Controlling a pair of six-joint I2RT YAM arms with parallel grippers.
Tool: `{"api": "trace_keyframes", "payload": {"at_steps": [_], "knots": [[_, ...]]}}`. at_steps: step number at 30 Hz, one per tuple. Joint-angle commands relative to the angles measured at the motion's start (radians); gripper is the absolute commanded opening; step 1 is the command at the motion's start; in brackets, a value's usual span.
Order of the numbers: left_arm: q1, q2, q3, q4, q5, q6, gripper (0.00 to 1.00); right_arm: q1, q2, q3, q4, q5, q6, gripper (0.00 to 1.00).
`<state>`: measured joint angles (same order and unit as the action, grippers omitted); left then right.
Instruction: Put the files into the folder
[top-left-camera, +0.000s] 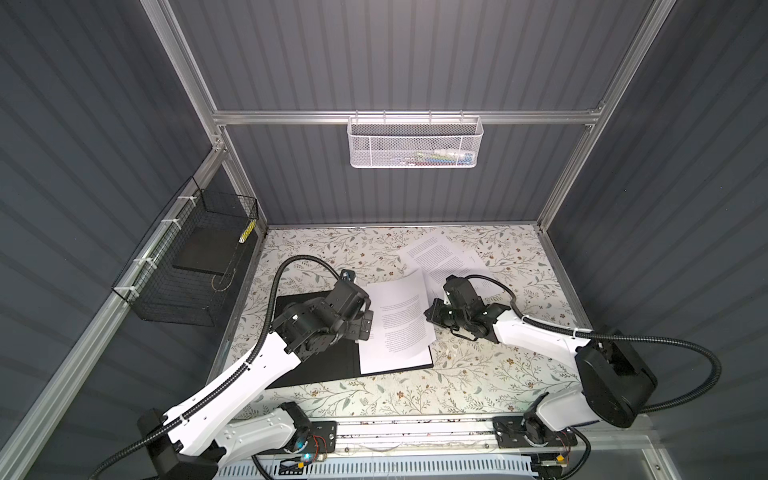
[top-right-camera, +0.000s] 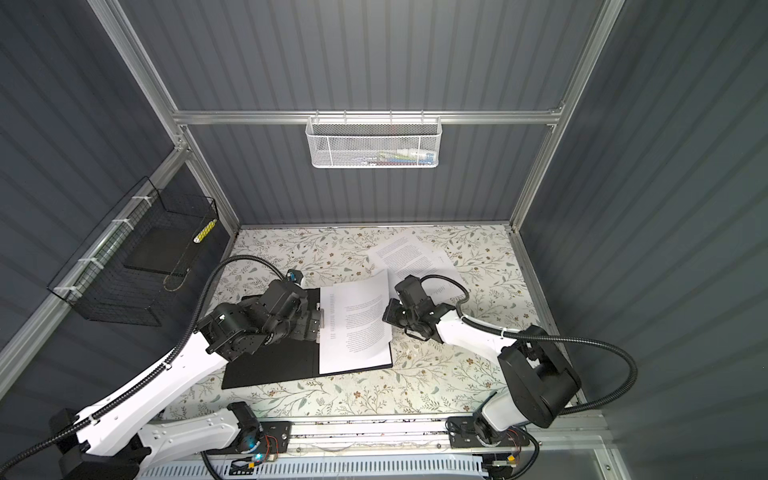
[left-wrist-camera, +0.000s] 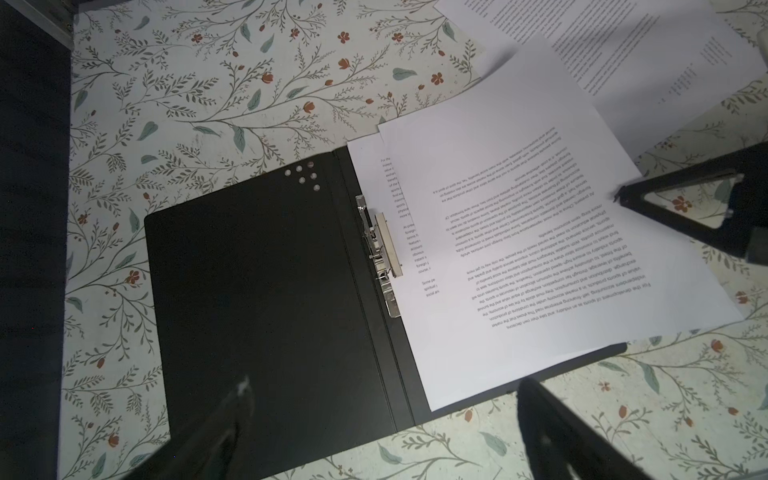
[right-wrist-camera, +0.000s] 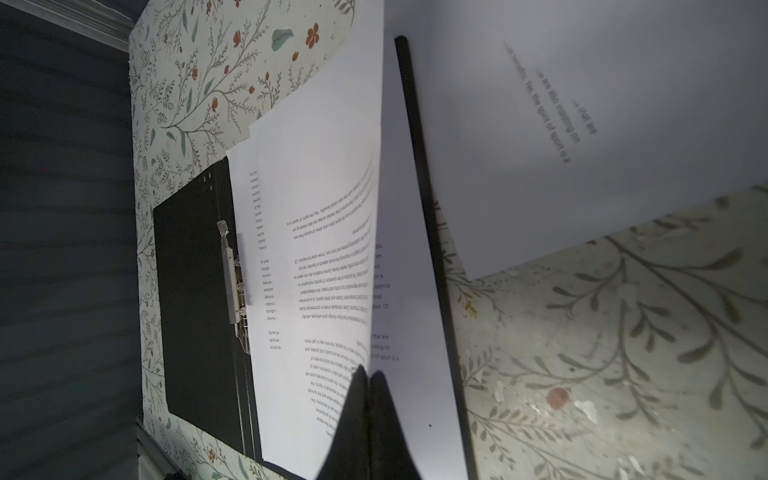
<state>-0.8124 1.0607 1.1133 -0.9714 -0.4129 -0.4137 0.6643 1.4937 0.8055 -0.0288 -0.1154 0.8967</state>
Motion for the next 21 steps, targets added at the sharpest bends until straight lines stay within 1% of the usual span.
{"api": "trace_keyframes", "payload": {"at_steps": [1,6,11,21], "knots": [[0.005,-0.048,-0.046,0.022,0.041,0.07,1.0,0.012,0.032,0.029,0.005,0.011,0.017,0.0],[0.007,-0.087,-0.106,0.055,0.027,0.077,1.0,0.031,0.052,0.038,-0.002,0.02,0.034,0.0],[0.006,-0.064,-0.128,0.062,0.02,0.074,1.0,0.046,0.06,0.038,0.008,0.031,0.066,0.0],[0.006,-0.046,-0.176,0.119,0.047,0.091,1.0,0.075,0.089,0.038,0.036,0.04,0.124,0.0]]}}
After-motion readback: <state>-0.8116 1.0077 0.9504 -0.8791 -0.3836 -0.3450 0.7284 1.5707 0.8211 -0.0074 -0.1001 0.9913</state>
